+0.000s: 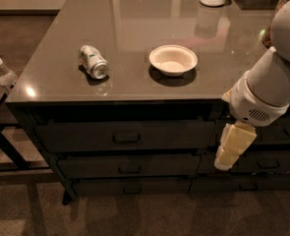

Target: Open top drawer

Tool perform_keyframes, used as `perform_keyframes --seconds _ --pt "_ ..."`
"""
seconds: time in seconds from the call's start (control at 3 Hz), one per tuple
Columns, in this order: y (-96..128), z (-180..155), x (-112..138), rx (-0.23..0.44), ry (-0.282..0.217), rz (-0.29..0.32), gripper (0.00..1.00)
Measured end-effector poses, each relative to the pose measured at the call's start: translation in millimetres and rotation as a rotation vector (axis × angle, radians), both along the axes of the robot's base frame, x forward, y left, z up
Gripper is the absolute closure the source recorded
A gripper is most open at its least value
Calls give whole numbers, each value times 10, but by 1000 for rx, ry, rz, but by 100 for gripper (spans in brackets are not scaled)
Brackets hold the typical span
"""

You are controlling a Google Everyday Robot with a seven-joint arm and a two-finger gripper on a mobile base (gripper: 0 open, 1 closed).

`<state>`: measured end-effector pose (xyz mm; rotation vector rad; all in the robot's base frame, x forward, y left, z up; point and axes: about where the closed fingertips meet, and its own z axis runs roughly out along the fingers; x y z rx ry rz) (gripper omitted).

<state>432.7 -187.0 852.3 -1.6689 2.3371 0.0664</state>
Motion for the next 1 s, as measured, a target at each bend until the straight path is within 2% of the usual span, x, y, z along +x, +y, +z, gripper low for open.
perform_keyframes --seconds 0.33,0.67,1.0 --pt "0 0 0 0 0 0 0" --pt "130 -325 -44 40 25 -22 0" --pt "417 -708 -7 64 27 5 0"
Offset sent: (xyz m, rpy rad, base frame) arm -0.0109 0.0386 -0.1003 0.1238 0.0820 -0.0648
